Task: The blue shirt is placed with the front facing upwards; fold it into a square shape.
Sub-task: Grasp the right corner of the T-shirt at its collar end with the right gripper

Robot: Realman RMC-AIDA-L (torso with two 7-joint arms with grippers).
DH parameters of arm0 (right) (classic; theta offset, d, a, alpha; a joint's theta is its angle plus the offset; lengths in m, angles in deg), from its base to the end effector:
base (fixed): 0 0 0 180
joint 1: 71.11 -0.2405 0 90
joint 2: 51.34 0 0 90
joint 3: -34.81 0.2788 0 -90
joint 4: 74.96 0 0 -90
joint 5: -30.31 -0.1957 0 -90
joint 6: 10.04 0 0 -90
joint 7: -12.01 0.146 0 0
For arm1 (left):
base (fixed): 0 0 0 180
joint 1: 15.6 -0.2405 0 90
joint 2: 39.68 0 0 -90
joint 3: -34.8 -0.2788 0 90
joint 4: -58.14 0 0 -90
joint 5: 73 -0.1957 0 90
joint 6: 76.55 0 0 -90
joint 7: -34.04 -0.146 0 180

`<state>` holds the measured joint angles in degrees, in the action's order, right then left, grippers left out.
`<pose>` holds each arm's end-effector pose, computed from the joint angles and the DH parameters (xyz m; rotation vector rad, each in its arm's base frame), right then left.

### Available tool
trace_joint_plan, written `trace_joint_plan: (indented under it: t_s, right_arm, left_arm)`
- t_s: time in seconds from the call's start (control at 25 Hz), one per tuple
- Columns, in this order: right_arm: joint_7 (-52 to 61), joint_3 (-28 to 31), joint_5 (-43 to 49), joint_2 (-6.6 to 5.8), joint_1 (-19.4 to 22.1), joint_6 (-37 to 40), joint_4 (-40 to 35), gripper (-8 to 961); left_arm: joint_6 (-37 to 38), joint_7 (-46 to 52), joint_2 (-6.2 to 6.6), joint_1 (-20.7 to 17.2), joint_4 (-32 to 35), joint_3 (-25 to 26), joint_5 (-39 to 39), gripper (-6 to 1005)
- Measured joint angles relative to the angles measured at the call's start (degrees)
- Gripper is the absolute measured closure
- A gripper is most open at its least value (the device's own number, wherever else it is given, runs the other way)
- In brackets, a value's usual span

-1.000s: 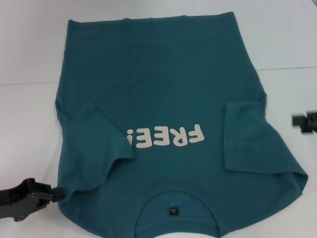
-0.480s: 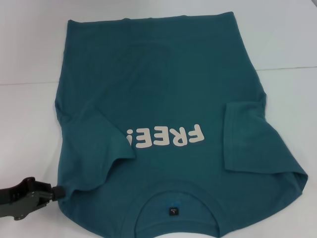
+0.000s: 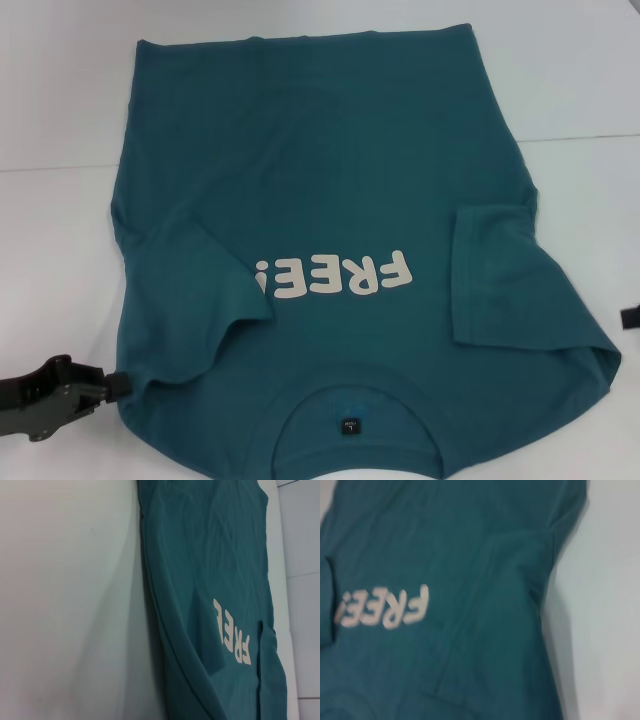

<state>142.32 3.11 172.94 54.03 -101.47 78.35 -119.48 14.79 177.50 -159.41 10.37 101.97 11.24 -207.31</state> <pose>0.3653 0.3363 0.1095 -2.1466 1.6665 0.1181 -0.3345 0.2959 0.0096 -1.9115 -2.2118 -0.6576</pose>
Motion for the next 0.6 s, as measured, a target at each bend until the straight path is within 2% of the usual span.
trace_joint_plan:
  t_s: [0.24,0.6]
  right_arm:
    - [-0.74,-1.61,4.82,1.66,-2.31,-2.00,1.08,318]
    - [-0.34,-1.90,6.90,2.39,-3.68,-3.08,1.53,325]
  left_arm:
    - [-0.34,-0.11,-0.05,-0.11,-0.20,0.00,0.09,983]
    - [-0.44,-0.12,-0.13,-0.22,-0.27,0.01,0.20,983]
